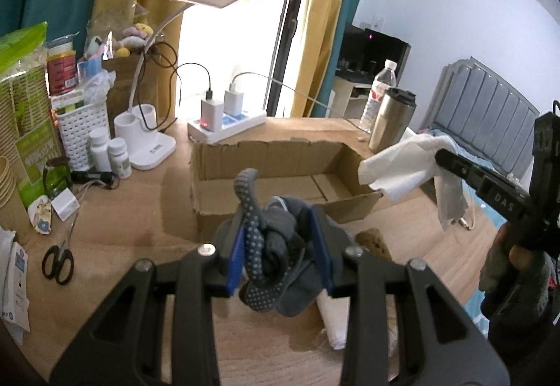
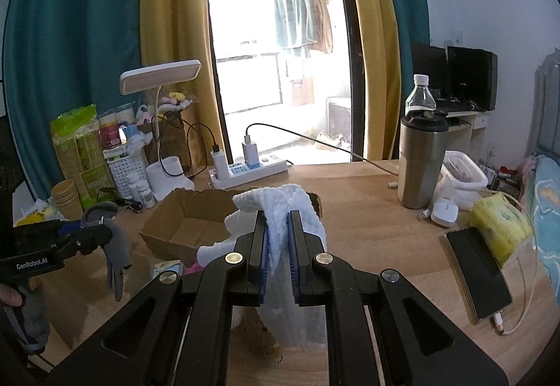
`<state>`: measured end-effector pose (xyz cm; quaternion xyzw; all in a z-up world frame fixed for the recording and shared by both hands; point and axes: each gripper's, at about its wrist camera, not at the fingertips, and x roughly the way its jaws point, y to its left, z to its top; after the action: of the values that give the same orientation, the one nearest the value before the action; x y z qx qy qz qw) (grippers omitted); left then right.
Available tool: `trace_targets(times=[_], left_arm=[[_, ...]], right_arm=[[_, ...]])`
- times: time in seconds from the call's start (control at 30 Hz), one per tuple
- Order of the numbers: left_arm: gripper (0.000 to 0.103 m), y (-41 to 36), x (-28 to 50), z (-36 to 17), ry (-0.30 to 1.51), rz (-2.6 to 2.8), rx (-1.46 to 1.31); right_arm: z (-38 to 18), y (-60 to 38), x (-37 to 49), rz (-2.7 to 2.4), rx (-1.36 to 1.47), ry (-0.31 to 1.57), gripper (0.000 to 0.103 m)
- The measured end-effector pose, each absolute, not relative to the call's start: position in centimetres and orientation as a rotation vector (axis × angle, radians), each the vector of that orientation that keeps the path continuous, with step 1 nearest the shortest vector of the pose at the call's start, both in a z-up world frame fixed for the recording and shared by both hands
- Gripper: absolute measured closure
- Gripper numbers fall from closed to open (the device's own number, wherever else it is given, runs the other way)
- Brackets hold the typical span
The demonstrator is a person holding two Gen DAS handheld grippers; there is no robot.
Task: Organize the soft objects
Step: 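Lift the grey socks with the left tool while the right tool carries the white cloth over the box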
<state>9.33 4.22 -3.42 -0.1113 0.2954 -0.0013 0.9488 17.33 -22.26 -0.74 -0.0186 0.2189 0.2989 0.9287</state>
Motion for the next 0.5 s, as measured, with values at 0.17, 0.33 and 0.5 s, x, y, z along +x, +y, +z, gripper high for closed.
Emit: trace_targets(times=[0.17,0.33,0.5], left_arm=[[0.067,4.2,10.1,-3.0,0.597,-0.001,-0.224],[0.067,4.4,10.9,-2.6,0.59,-0.003,-0.222],[0.067,4.6,12.1,-2.5,0.59,-0.008,-0.217]], right_arm=[[-0.5,-22.1,18.1,0.621,-0.038,0.439,0.091],[-0.4,-21.8,19.1,0.63,-0.032,0.44,0.091],[-0.1,-21.3,20.1,0.637,-0.029,0.435,0.091]])
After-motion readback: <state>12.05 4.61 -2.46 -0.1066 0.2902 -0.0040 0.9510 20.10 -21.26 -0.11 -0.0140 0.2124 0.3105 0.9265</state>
